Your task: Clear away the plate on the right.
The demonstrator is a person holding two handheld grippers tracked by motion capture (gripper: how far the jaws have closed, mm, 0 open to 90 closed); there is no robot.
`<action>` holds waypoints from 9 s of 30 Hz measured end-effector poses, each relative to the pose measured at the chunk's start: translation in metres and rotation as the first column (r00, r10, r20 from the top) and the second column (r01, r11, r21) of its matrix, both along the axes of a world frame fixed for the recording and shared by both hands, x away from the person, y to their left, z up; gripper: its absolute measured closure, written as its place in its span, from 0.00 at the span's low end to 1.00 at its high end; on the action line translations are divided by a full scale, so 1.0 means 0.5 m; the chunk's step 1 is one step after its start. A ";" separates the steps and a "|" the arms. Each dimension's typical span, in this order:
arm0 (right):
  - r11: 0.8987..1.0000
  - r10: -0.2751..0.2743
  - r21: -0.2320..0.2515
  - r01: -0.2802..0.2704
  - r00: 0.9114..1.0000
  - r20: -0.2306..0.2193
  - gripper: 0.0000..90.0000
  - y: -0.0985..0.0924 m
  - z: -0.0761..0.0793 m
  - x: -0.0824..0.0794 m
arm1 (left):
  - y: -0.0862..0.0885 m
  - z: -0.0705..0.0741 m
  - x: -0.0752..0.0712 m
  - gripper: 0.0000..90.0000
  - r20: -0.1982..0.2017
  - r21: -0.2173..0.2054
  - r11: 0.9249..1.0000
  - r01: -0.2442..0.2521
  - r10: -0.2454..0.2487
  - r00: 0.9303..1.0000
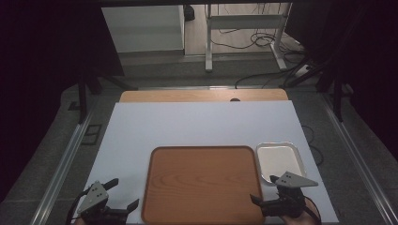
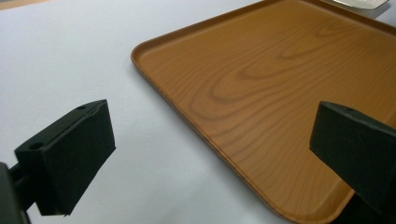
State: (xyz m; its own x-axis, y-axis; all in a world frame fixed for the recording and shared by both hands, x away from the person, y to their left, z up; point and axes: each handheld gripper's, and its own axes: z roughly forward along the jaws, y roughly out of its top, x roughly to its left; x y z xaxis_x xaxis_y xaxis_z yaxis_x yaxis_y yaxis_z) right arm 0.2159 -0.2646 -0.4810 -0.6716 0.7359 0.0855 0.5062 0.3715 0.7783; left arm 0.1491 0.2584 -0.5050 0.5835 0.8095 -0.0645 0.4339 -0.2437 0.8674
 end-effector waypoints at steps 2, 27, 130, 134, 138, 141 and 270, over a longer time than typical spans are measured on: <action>1.000 0.014 -0.019 -0.014 1.000 -0.003 0.00 0.005 -0.006 0.001 | 0.000 0.000 0.000 0.00 0.001 0.002 1.000 0.000 0.000 1.000; 0.999 0.013 -0.047 -0.015 0.999 -0.046 0.00 0.014 -0.015 0.005 | -0.005 0.000 -0.001 0.00 0.003 0.021 1.000 0.013 -0.013 1.000; 0.908 -0.410 -0.104 0.406 0.912 -0.013 0.00 -0.194 -0.017 0.210 | -0.004 0.000 -0.002 0.00 -0.001 0.024 0.999 0.022 -0.022 1.000; 0.896 -0.434 -0.118 0.429 0.901 -0.021 0.04 -0.203 -0.020 0.217 | -0.004 0.000 -0.002 0.00 -0.001 0.025 0.999 0.022 -0.022 1.000; 0.882 -0.464 -0.111 0.457 0.885 -0.040 0.20 -0.220 -0.017 0.224 | -0.005 0.000 -0.002 0.00 -0.001 0.026 0.999 0.023 -0.023 1.000; 0.879 -0.472 -0.107 0.465 0.880 -0.056 0.28 -0.230 -0.016 0.226 | -0.005 0.000 -0.001 0.01 -0.002 0.027 0.999 0.023 -0.023 1.000; 0.976 -0.146 0.092 0.197 0.907 -0.395 0.98 0.167 -0.038 0.266 | -0.006 0.000 -0.001 0.01 0.001 0.040 0.999 0.029 -0.029 1.000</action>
State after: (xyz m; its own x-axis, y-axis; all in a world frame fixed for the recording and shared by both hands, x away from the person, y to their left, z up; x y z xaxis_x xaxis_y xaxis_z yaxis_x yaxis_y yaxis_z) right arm 0.3489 -0.1809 -0.5002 -0.4323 0.8025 0.4111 0.8220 0.1634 0.5455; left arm 0.1484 0.2556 -0.5050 0.6072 0.7939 -0.0316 0.4247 -0.2907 0.8574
